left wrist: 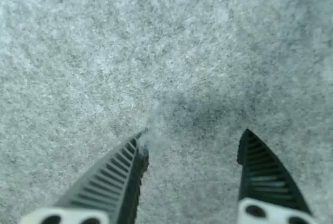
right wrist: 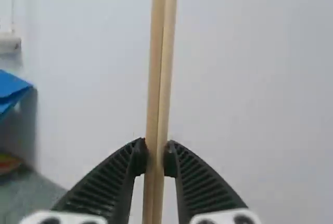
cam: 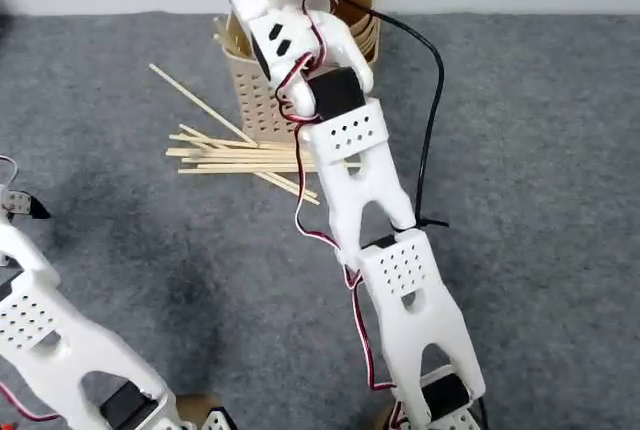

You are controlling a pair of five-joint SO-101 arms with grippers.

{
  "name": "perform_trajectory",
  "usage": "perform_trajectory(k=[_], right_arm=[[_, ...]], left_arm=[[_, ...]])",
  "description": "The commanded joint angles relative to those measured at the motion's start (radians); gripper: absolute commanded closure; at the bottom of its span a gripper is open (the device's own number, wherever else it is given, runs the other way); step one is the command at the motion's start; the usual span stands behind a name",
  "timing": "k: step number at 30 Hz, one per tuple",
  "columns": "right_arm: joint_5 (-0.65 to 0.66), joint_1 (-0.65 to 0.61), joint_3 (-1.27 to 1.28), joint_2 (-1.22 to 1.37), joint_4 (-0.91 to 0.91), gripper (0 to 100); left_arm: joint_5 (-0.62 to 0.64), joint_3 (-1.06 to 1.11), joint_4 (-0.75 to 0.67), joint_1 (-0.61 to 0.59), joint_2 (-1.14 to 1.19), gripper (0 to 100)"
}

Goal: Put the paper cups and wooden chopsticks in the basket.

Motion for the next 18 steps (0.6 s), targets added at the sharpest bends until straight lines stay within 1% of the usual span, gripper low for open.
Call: perform_trajectory(k=[1,6,10,12,18], right_arm=[[0.005,0.010,-0.038,-0.008,0.019,99.1],[-0.009,0.012,-0.038,0.021,0.028,99.1],[-0.109,0.022,-0.040,0.019,0.139,99.1],[-0.143,0.036,-0.041,0.019,0.153,99.1],[-0.146,0.053,-0.041,0.005,0.151,99.1]], left_arm=[[0.012,-0.004,0.021,0.005,-0.060,74],[0.012,-0.004,0.021,0.005,-0.060,74],[0.012,-0.004,0.021,0.003,-0.060,74],[0.012,-0.004,0.021,0.003,-0.060,74],[0.012,-0.004,0.021,0.003,-0.060,74]])
